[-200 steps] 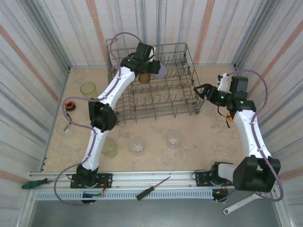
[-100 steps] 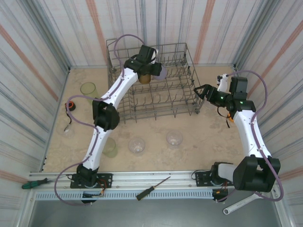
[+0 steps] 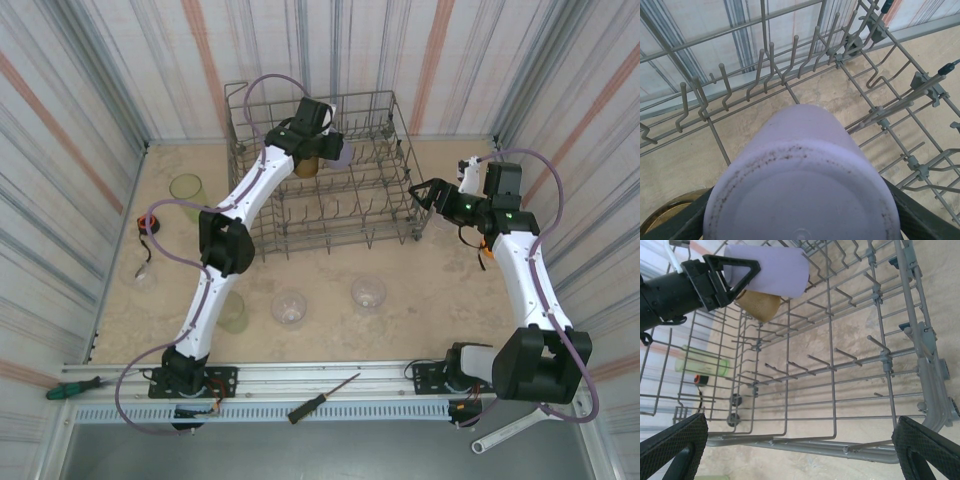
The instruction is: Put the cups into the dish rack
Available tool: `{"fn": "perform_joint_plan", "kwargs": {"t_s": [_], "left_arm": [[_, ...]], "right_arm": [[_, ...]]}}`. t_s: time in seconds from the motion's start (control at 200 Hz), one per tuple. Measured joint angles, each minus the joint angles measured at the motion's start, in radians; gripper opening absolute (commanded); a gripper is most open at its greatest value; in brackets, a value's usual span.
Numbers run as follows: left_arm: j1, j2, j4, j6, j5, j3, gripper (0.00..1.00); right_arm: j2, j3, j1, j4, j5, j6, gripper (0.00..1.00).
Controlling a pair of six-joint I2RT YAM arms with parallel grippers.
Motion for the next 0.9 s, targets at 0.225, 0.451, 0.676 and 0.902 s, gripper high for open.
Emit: {"fn": "perform_joint_plan", "kwargs": {"t_s": [0.225,0.451,0.676,0.902], "left_arm": [[0.001,0.004,0.029,-0.008,0.001,0.0,0.66],[0.003,0.016,0.07,-0.031,0.016,0.0,0.73],[0.006,0.032,0.122,-0.065,0.061,0.0,0.75],[0.006,0.034,0.16,-0.107,0.1,0.0,0.74]], "right_arm": [[0.001,0.0,0.0,0.0,0.0,0.0,0.99],[0.002,0.0,0.0,0.0,0.0,0.0,0.99],[0.004,0.0,0.0,0.0,0.0,0.0,0.99],[0.006,0.0,0.0,0.0,0.0,0.0,0.99]]}}
